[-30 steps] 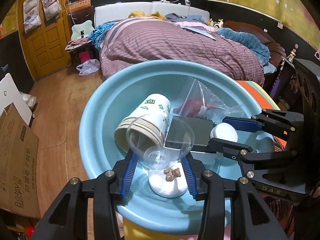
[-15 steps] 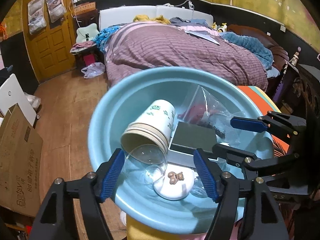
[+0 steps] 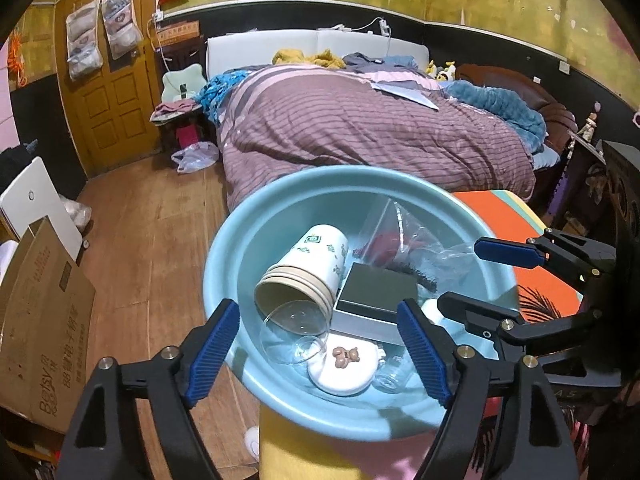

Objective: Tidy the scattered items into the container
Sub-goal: 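Lower into the basin and open the left tool while the right tool releases the container, then move both tools back over the rug toward the clear cup and green tube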

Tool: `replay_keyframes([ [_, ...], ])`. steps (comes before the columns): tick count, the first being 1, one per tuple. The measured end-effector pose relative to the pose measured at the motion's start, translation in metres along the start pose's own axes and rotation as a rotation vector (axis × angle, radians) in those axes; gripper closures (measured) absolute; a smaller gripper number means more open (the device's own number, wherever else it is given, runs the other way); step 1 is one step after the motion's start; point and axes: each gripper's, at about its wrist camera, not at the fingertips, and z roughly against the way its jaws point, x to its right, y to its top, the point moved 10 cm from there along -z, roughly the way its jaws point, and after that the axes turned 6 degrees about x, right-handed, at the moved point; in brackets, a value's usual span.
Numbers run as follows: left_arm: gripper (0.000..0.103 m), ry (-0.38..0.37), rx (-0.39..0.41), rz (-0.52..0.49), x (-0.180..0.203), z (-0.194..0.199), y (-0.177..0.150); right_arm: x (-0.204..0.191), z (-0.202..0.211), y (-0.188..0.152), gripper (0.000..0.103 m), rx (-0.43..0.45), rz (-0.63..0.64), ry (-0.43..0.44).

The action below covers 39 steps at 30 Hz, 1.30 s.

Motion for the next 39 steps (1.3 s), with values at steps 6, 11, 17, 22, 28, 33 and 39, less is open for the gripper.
replay_keyframes([
  [6, 0.016, -0.013, 0.021, -0.022, 0.016, 0.018, 0.004, 0.004, 0.025, 0.002, 0.034, 0.026, -0.025, -0.016],
  [11, 0.016, -0.016, 0.053, -0.047, 0.032, 0.035, 0.009, 0.020, 0.054, 0.004, 0.009, 0.074, -0.050, -0.094],
  [17, 0.014, -0.040, 0.062, -0.087, 0.062, 0.047, 0.010, 0.036, 0.084, -0.004, 0.006, 0.085, -0.068, -0.137],
  [22, 0.013, -0.020, 0.074, -0.151, 0.090, 0.053, 0.011, 0.052, 0.104, -0.019, 0.004, 0.078, -0.093, -0.166],
  [28, 0.013, -0.079, 0.051, -0.181, 0.127, 0.049, 0.003, 0.075, 0.127, -0.038, 0.003, 0.077, -0.135, -0.198],
  [33, 0.013, -0.124, 0.030, -0.198, 0.156, 0.043, -0.006, 0.095, 0.140, -0.056, 0.003, 0.063, -0.171, -0.220],
  [39, 0.013, -0.153, -0.022, -0.217, 0.180, 0.031, -0.022, 0.121, 0.144, -0.086, 0.003, 0.030, -0.224, -0.231],
])
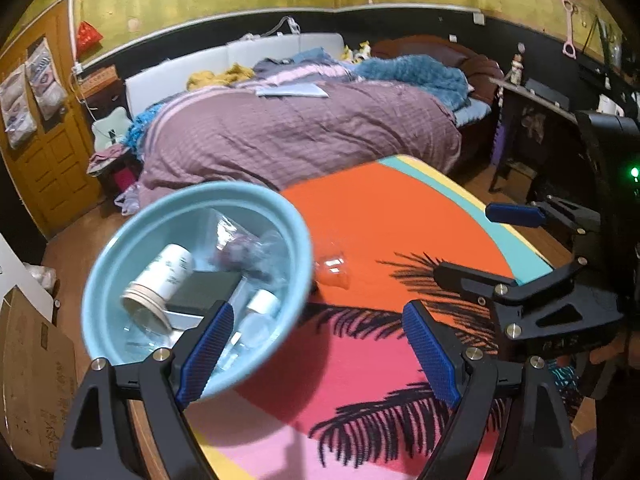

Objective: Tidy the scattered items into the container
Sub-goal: 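Move both tools back over the rug toward the clear cup and green tube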

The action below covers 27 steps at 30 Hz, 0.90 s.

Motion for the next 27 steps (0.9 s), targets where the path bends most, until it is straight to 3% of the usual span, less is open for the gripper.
replay_keyframes([
  [9, 0.013, -0.013, -0.057, 0.025, 0.021, -0.029, -0.021, 0.021, -0.017, -0.021, 0.003, -0.031, -0.022, 0.033],
  [16, 0.013, 0.018, -0.058, 0.025, 0.026, -0.049, -0.039, 0.028, -0.038, -0.018, 0.003, -0.050, -0.023, 0.092],
  [22, 0.013, 0.046, -0.009, 0.016, 0.026, -0.055, -0.045, 0.019, -0.060, -0.012, 0.003, -0.062, -0.017, 0.174],
  [24, 0.013, 0.042, -0.003, 0.015, 0.025, -0.056, -0.045, 0.014, -0.070, -0.013, 0.007, -0.074, -0.003, 0.192],
  [26, 0.013, 0.043, -0.005, 0.012, 0.023, -0.057, -0.047, 0.007, -0.084, -0.014, 0.022, -0.100, 0.016, 0.214],
  [27, 0.013, 0.044, -0.007, 0.013, 0.022, -0.057, -0.049, 0.003, -0.091, -0.015, 0.024, -0.112, 0.022, 0.222],
])
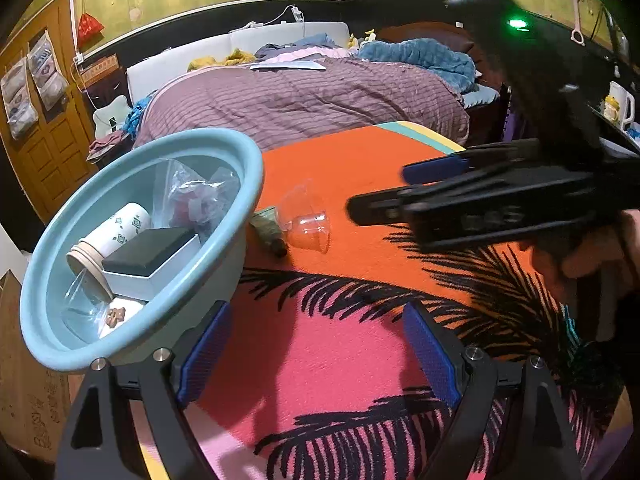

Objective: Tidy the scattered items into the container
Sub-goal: 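Move both tools back over the rug toward the clear cup and green tube, then close the right tool on the small upside-down clear plastic cup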

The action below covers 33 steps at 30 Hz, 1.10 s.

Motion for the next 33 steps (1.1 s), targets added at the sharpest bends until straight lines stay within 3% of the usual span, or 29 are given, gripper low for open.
replay_keyframes([
  [14, 0.013, -0.016, 0.009, 0.006, -0.002, -0.009, -0.007, -0.029, -0.068, 0.005, 0.055, -0.079, 0.036, 0.080],
  [18, 0.013, -0.018, -0.009, 0.010, -0.006, -0.018, -0.013, -0.034, -0.079, 0.007, 0.055, -0.095, 0.041, 0.068],
  [20, 0.013, -0.020, -0.014, 0.014, -0.007, -0.021, -0.014, -0.034, -0.084, 0.009, 0.071, -0.100, 0.046, 0.061],
  [26, 0.013, -0.024, -0.024, 0.026, -0.012, -0.026, -0.016, -0.036, -0.090, 0.013, 0.093, -0.106, 0.040, 0.065],
  [33, 0.013, -0.027, -0.029, 0.039, -0.017, -0.030, -0.016, -0.038, -0.089, 0.011, 0.100, -0.114, 0.064, 0.056],
])
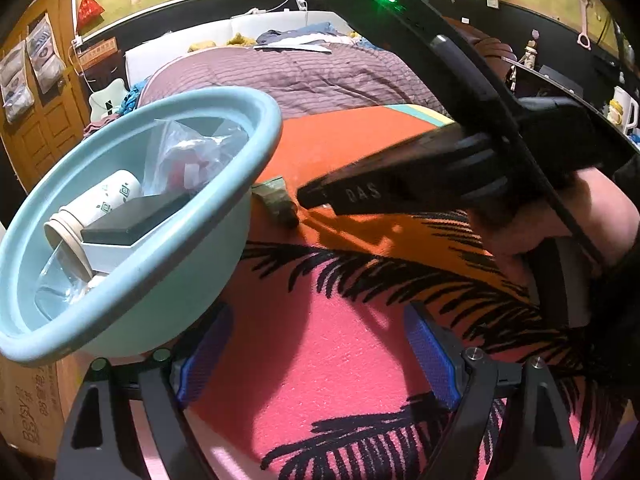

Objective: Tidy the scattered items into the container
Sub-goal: 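Close the right tool on the small upside-down clear plastic cup, then bring the left tool down to the green tube while the right tool holds the cup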

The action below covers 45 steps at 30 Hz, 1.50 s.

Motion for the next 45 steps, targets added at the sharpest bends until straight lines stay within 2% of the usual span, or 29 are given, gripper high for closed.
replay_keyframes([
  [9, 0.013, -0.010, -0.026, 0.008, -0.004, -0.012, -0.001, 0.002, 0.022, -0.015, 0.101, -0.001, 0.011, -0.059],
  [15, 0.013, 0.019, -0.040, -0.017, -0.001, -0.019, -0.002, 0.020, 0.046, -0.034, 0.100, 0.007, -0.026, -0.096],
  [20, 0.013, 0.079, -0.047, -0.051, 0.006, -0.026, -0.004, 0.042, 0.071, -0.057, 0.100, 0.006, -0.068, -0.149],
  [25, 0.013, 0.100, -0.065, -0.066, 0.015, -0.038, 0.000, 0.062, 0.098, -0.080, 0.100, 0.014, -0.131, -0.187],
  [33, 0.013, 0.169, -0.049, -0.062, 0.020, -0.058, 0.019, 0.059, 0.126, -0.115, 0.100, 0.009, -0.154, -0.195],
  [38, 0.013, 0.235, -0.049, -0.001, 0.017, -0.067, 0.028, 0.055, 0.133, -0.134, 0.099, -0.009, -0.168, -0.189],
  [45, 0.013, 0.346, -0.071, 0.222, -0.006, -0.080, 0.034, 0.054, 0.138, -0.142, 0.098, -0.009, -0.194, -0.186],
])
